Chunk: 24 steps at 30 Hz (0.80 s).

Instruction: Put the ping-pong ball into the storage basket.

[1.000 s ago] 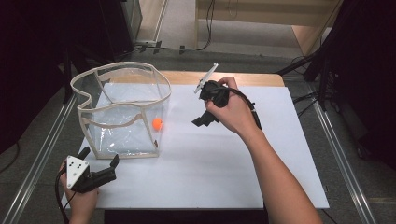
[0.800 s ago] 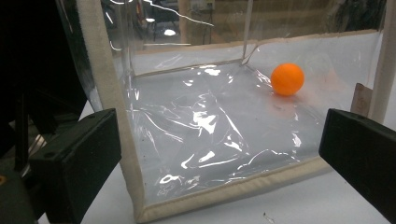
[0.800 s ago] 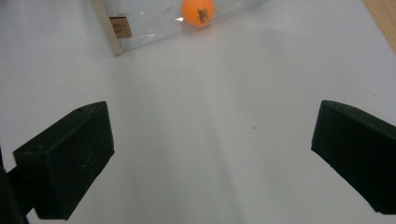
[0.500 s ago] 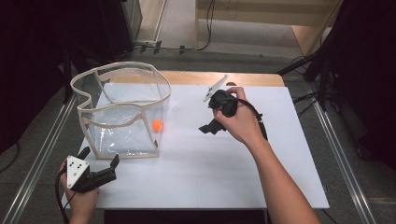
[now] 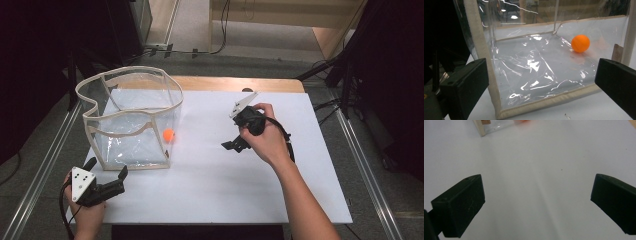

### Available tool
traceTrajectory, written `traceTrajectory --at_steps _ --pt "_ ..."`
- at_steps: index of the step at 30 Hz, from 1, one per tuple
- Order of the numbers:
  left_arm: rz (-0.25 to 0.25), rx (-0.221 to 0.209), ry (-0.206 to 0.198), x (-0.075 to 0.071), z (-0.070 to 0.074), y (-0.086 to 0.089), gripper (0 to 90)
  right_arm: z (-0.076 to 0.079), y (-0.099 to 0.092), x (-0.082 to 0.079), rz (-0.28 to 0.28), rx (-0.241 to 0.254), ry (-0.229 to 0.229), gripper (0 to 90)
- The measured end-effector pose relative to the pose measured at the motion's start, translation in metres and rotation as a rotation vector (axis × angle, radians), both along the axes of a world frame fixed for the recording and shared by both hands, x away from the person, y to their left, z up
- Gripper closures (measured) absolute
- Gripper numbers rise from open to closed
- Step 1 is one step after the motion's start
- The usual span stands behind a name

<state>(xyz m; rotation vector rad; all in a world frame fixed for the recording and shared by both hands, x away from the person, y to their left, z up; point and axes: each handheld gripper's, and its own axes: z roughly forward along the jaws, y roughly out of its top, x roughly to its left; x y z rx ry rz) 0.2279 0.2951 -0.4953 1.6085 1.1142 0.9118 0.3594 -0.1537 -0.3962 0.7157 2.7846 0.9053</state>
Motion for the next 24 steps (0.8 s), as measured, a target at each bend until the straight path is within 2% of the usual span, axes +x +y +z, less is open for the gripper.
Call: traceTrajectory --at_steps 11,19,21,24 --pt "0.000 0.000 -0.001 0.000 0.000 -0.001 0.0 -0.015 -0.025 -0.012 -0.051 0.034 -0.002 0.0" --pt "0.000 0.000 -0.001 0.000 0.000 -0.001 0.0 -0.026 -0.034 -0.020 -0.075 0.037 0.000 0.0" --pt "0.000 0.001 -0.001 0.000 0.000 -0.001 0.0 -0.029 -0.035 -0.023 -0.086 0.031 -0.022 0.0" --pt "0.000 0.001 0.000 0.000 0.000 0.000 0.0 -0.034 -0.037 -0.026 -0.094 0.045 -0.010 0.0"
